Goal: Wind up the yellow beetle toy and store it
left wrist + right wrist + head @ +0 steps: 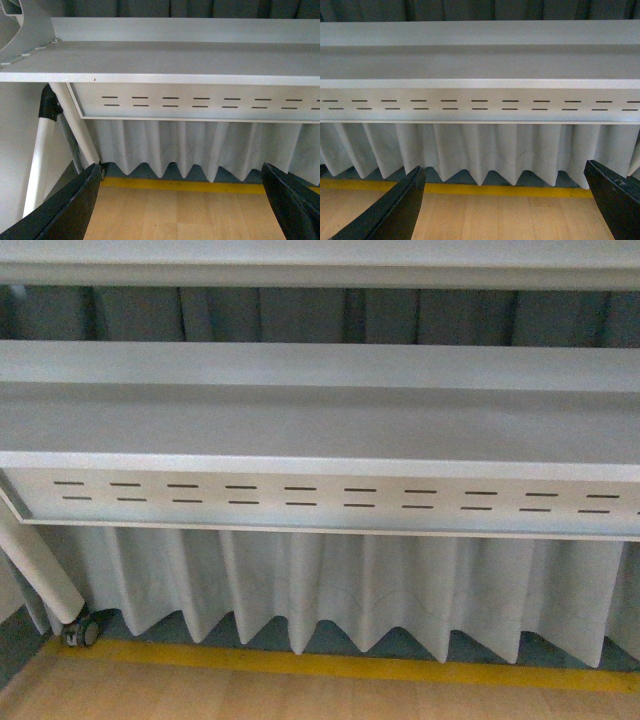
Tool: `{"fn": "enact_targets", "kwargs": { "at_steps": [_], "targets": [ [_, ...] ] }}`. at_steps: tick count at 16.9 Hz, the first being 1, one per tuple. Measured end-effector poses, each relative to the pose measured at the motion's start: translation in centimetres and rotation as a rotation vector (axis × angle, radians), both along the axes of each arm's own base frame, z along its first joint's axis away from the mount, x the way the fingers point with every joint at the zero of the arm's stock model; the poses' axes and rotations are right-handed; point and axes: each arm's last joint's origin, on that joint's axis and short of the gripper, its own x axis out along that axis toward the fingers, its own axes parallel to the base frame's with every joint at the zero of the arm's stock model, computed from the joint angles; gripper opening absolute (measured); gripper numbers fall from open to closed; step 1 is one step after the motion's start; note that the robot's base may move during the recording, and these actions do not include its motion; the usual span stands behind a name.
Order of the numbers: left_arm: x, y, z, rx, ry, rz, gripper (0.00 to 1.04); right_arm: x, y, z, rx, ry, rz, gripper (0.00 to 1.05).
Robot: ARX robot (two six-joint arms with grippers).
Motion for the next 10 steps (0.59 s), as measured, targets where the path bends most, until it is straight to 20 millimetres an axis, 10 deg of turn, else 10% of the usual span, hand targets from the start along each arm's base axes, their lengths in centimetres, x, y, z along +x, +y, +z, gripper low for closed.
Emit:
{"fn": "enact_targets", "kwargs": {
  "at_steps": [10],
  "targets": [
    [0.0,0.0,0.0,0.0,0.0,0.0,0.98,0.0,0.0,0.0,0.0,0.0,0.0,0.98]
  ]
}}
